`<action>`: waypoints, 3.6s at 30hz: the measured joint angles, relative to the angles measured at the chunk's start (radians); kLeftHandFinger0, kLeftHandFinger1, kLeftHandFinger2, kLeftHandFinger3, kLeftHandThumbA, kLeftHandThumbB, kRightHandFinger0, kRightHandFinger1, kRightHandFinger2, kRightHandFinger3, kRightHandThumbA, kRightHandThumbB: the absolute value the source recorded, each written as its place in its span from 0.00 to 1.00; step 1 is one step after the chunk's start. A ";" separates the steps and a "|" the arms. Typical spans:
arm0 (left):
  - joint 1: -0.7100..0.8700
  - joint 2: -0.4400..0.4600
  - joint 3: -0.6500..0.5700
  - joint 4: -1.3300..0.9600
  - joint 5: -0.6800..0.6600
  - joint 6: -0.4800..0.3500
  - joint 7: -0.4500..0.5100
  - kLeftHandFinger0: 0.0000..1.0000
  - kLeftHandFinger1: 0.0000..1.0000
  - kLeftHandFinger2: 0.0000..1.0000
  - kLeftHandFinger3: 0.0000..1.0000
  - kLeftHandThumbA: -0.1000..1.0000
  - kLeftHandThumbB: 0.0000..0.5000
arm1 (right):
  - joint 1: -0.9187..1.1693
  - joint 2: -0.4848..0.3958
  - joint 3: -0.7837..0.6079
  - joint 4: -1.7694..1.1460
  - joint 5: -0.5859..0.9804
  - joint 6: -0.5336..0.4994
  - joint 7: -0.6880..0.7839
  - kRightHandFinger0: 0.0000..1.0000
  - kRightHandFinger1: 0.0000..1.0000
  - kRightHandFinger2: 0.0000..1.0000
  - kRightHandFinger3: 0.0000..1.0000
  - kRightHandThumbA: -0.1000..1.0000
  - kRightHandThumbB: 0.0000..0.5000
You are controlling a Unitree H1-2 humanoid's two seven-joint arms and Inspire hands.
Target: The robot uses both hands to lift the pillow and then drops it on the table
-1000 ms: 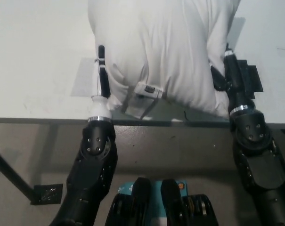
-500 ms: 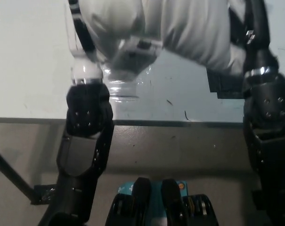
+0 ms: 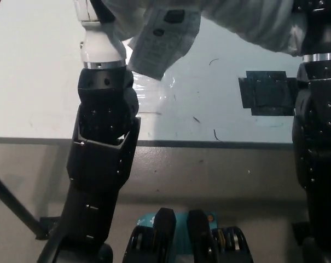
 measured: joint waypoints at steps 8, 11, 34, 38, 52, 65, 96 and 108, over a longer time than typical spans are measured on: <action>0.153 0.003 0.004 0.313 -0.003 -0.034 0.014 1.00 1.00 1.00 1.00 1.00 0.08 | 0.144 0.004 0.004 0.219 0.012 -0.003 0.002 1.00 1.00 1.00 1.00 1.00 0.54; 0.205 0.000 0.004 0.427 -0.018 -0.044 0.014 1.00 1.00 1.00 1.00 1.00 0.07 | 0.179 0.011 0.004 0.354 0.030 -0.020 0.007 1.00 1.00 1.00 1.00 1.00 0.56; 0.236 0.066 -0.021 0.599 -0.015 -0.114 0.012 1.00 1.00 1.00 1.00 1.00 0.17 | 0.225 -0.024 0.030 0.499 0.062 -0.134 0.052 1.00 1.00 1.00 1.00 1.00 0.67; 0.291 0.094 -0.011 0.461 -0.025 -0.109 -0.011 1.00 1.00 1.00 1.00 1.00 0.12 | 0.261 -0.074 0.030 0.417 0.059 -0.128 0.077 1.00 1.00 1.00 1.00 1.00 0.66; 0.457 0.204 0.079 0.159 -0.076 -0.062 -0.098 1.00 1.00 1.00 1.00 1.00 0.08 | 0.413 -0.281 -0.014 0.218 0.033 -0.119 0.116 1.00 1.00 1.00 1.00 1.00 0.67; 0.665 0.203 0.128 0.145 -0.112 -0.095 -0.141 1.00 1.00 1.00 1.00 1.00 0.21 | 0.541 -0.303 -0.070 0.136 0.052 -0.112 0.143 1.00 1.00 1.00 1.00 1.00 0.62; 1.104 0.105 -0.058 0.005 -0.058 -0.130 -0.158 1.00 1.00 1.00 1.00 1.00 0.33 | 1.071 -0.198 -0.066 0.092 -0.090 -0.474 0.110 1.00 1.00 1.00 1.00 1.00 0.58; 1.068 0.167 -0.140 0.020 -0.023 -0.134 -0.048 1.00 1.00 1.00 1.00 1.00 0.30 | 1.068 -0.188 -0.066 0.089 -0.189 -0.488 0.087 1.00 1.00 1.00 1.00 1.00 0.62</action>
